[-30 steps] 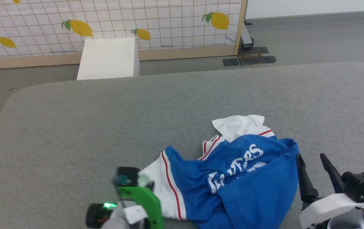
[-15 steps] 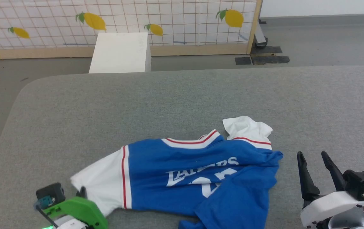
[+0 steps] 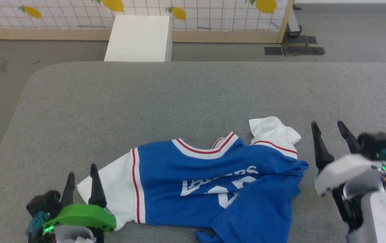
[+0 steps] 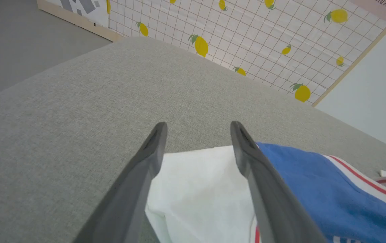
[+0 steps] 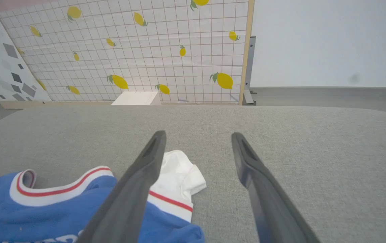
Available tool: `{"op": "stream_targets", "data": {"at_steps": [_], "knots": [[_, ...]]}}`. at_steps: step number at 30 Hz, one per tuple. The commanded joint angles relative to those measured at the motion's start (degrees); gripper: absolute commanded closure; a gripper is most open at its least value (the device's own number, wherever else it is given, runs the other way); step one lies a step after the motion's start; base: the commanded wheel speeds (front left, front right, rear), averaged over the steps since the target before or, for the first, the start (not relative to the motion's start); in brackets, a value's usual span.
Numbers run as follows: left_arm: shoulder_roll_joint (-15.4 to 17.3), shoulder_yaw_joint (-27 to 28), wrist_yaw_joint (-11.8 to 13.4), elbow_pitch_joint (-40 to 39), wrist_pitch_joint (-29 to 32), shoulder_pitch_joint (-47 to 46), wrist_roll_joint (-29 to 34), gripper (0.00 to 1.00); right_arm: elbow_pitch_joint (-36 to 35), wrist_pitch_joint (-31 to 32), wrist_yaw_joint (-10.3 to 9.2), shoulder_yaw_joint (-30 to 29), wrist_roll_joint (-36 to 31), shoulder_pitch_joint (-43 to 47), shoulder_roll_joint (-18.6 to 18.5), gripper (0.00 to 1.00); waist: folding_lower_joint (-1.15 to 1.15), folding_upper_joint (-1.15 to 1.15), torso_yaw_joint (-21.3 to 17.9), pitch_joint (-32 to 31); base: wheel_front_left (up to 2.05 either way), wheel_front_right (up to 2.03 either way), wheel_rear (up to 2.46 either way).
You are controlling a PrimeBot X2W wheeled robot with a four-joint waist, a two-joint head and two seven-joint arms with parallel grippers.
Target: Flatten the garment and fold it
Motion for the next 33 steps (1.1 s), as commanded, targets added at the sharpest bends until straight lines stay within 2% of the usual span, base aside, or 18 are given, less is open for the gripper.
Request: {"op": "stream_targets", "data": {"at_steps": [1,5,10,14,18,19,20,21,22,28,33], "knots": [[-0.2,0.0,-1.0,-0.6,-0.7,-1.8,1.6,0.0,1.9,0.9,-0.09,-0.3,-0.8,-2.6,0.1,0.0,0.0,0.3,1.4,1.8,0.0,0.0,0.0],[-1.2,0.2,-3.3,-5.5,-1.1,-4.4,6.4,0.0,9.6,6.7,-0.09,-1.9,-2.5,-9.0,0.1,0.0,0.0,0.3,3.2,4.4,0.0,0.0,0.0],[-2.6,0.4,-6.1,-9.5,-1.1,-5.1,9.7,0.0,19.2,17.9,-0.09,-4.3,-4.6,-15.7,-0.6,0.0,0.0,0.3,5.0,6.9,0.0,0.0,0.0],[-2.8,0.1,-6.8,-9.8,-1.1,-5.3,10.2,0.0,23.9,26.5,-0.09,-4.7,-6.7,-18.7,-1.1,0.0,0.0,0.3,5.9,8.0,0.0,0.0,0.0],[-2.9,-0.7,-6.2,-9.0,-1.1,-5.1,9.3,0.0,26.3,33.8,-0.09,0.4,-4.2,-19.7,-2.5,0.0,0.0,0.3,6.2,8.1,0.0,0.0,0.0],[-2.9,-0.8,-6.1,-8.9,-1.1,-5.0,9.2,0.0,26.5,35.4,-0.09,1.2,-3.5,-19.6,-3.0,0.12,0.0,0.3,6.1,8.0,0.0,0.0,0.0],[-2.9,-0.8,-6.0,-8.9,-1.1,-4.8,9.2,0.0,26.4,37.1,-0.09,2.3,-2.8,-19.3,-3.7,0.6,0.0,0.3,6.0,7.8,0.0,0.0,0.0],[-2.9,-0.8,-5.9,-8.8,-1.1,-4.7,9.2,0.0,25.9,37.5,-0.09,3.3,-2.3,-19.1,-4.3,0.74,0.0,0.3,5.9,7.6,0.0,0.0,0.0],[-2.9,-0.9,-5.8,-8.8,-1.1,-4.4,9.2,0.0,24.8,36.5,-0.09,3.9,-2.0,-18.8,-5.2,1.0,0.0,0.3,5.7,7.2,0.0,0.0,0.0],[-2.9,-1.0,-5.3,-8.2,-1.1,-3.8,9.9,0.0,17.3,21.5,-0.09,1.5,-1.3,-14.8,-6.7,1.0,0.0,0.3,4.7,4.9,0.0,0.0,0.0],[-2.9,-0.7,-5.3,-7.5,-1.1,-2.6,10.7,0.0,11.5,12.8,-0.09,-5.2,-3.0,-8.1,-5.2,1.0,0.0,0.3,3.0,1.9,0.0,0.0,0.0]]}}
